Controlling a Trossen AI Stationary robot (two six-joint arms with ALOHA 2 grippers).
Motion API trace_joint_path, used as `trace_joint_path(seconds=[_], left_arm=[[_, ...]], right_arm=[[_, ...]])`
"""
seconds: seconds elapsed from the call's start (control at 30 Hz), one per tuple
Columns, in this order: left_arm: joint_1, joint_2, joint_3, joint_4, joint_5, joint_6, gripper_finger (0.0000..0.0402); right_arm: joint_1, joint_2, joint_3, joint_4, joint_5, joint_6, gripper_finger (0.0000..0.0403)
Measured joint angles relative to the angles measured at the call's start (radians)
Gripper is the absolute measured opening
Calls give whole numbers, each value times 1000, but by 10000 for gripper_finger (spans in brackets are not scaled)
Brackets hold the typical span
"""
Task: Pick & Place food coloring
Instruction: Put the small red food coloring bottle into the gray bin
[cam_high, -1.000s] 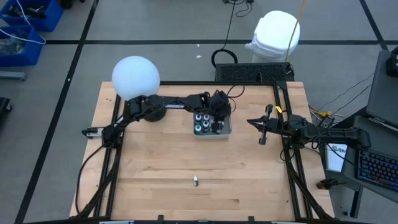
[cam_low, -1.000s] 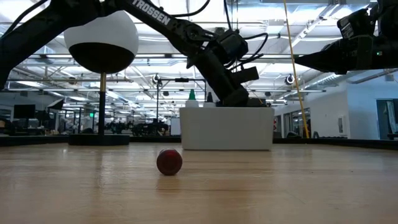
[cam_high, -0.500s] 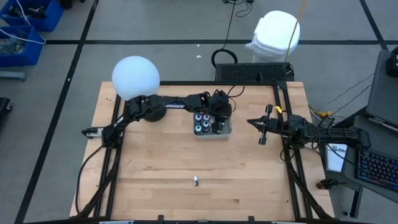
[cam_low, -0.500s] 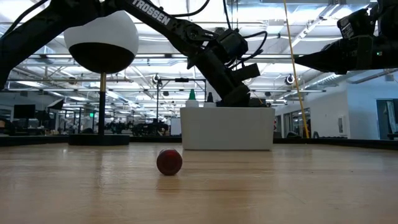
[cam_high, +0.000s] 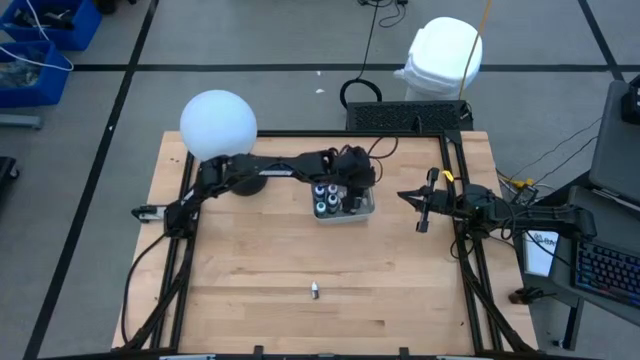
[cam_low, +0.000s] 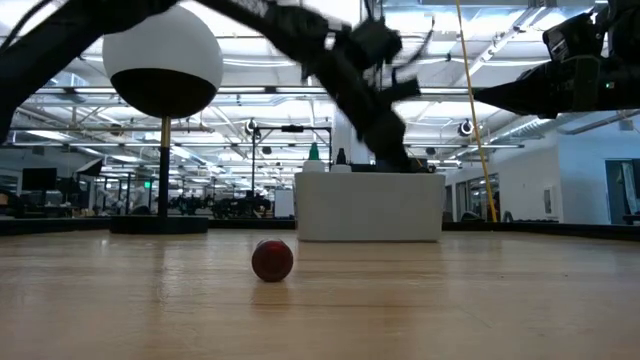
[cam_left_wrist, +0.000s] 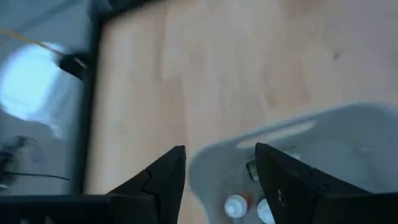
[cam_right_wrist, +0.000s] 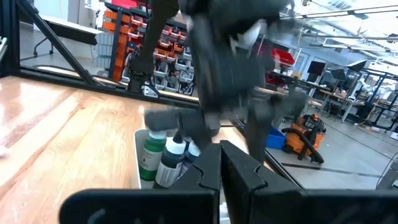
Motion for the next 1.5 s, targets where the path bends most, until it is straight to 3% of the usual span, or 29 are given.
trace_joint_path(seconds=[0.13,0.3,0.5,0.6,0.73,1.0,1.17,1.37,1.5], left_arm=[[-49,-94,58,-154,-71,34,196],[-103,-272,71,-358,-79,18,179],[-123,-569,-109,-434,-74,-99,63],[-91,-770,-298,-329,-15,-162,11],[-38,-1042,-631,-92,80,-269,10],[-138,-1436,-1120,203,26,-382,4],[-232,-1558,-1329,505,27,-410,3],[-296,-1603,-1469,577,30,-340,3],[-321,-1630,-1586,696,88,-292,3]], right_arm=[[0,0,0,7,-3,7,0],[0,0,0,20,-4,7,0],[0,0,0,22,-4,10,0],[0,0,0,25,-4,24,0],[0,0,0,33,-4,26,0],[0,0,0,36,-4,26,0],[0,0,0,36,-4,26,0],[0,0,0,36,-4,26,0],[0,0,0,35,-4,27,0]])
